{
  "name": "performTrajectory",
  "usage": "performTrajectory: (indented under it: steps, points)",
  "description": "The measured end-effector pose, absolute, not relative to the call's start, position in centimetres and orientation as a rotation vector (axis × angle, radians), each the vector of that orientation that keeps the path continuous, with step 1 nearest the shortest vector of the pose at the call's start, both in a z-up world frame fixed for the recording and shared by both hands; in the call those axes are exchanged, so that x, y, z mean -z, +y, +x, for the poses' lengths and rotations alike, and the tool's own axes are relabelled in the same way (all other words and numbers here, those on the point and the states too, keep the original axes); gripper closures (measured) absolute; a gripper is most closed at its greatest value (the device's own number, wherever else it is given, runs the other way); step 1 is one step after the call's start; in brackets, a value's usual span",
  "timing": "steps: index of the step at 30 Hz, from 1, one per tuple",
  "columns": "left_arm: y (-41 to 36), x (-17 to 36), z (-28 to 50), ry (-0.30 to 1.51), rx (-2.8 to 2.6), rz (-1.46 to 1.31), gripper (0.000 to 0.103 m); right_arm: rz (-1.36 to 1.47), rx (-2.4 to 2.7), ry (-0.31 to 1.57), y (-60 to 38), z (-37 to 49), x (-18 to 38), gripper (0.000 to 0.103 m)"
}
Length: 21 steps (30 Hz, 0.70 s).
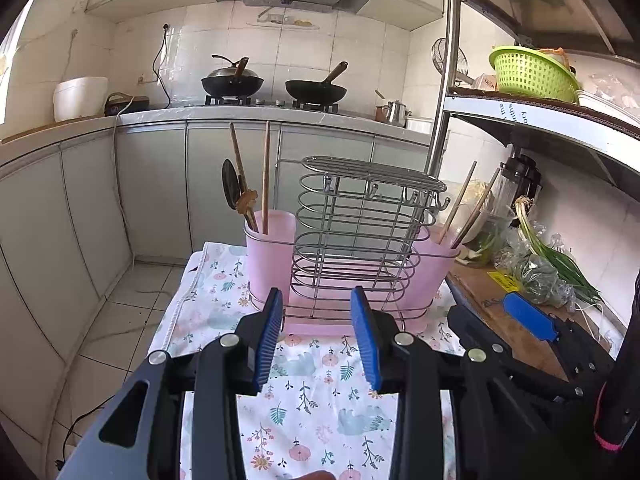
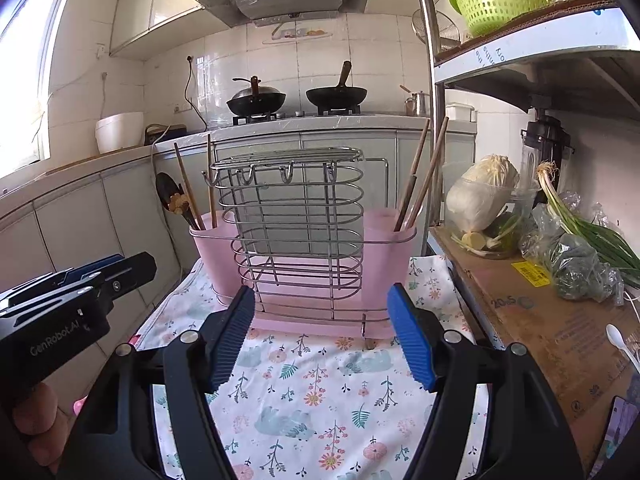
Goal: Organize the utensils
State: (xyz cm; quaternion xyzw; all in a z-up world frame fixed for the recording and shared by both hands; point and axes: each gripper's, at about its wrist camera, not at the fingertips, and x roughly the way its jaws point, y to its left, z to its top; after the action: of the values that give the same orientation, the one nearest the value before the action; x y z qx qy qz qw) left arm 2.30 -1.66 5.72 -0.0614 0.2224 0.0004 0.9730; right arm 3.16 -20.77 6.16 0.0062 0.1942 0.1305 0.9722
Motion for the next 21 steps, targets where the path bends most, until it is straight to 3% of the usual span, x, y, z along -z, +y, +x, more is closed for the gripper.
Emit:
performTrajectory:
  steps: [21]
  points:
    - [-1.96, -6.04, 2.1, 0.444, 0.007, -0.119, 0.069, 0.016, -0.26, 0.389, -20.78, 3.07, -6.43, 0.034]
